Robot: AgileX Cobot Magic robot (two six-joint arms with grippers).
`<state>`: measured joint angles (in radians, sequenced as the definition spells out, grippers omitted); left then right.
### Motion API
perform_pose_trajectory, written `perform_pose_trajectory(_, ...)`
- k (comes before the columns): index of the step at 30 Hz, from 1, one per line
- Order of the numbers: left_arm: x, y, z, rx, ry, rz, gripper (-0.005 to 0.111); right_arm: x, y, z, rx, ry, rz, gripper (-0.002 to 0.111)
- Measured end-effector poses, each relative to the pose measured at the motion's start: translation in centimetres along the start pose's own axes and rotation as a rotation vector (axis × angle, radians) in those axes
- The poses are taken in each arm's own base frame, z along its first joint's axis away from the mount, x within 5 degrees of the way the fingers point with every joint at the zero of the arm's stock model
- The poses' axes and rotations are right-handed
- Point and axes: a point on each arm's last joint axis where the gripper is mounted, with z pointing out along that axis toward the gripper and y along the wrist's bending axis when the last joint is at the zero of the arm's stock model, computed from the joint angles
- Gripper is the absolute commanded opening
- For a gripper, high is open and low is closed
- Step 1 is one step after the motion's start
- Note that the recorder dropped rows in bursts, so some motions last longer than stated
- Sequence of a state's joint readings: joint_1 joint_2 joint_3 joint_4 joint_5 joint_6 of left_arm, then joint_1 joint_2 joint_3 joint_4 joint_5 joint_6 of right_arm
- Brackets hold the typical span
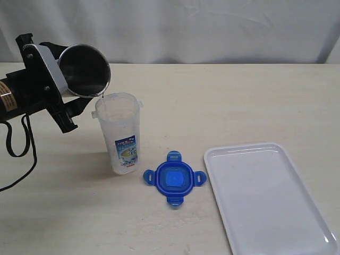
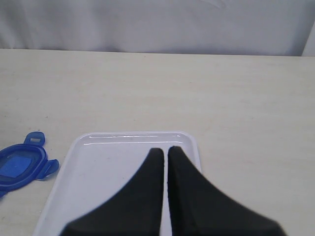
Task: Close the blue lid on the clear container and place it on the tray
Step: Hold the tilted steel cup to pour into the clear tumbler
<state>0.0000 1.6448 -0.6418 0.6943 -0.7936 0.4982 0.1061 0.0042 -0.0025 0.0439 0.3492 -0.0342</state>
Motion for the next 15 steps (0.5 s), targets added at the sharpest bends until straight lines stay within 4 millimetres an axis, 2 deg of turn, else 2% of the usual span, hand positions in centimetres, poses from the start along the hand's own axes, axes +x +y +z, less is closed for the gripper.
perform_pose_trajectory(15, 0.0, 0.0, 0.0, 0.0, 0.0, 0.04, 0.0, 0.0, 0.0, 0.0, 0.0, 0.0, 0.0, 0.004)
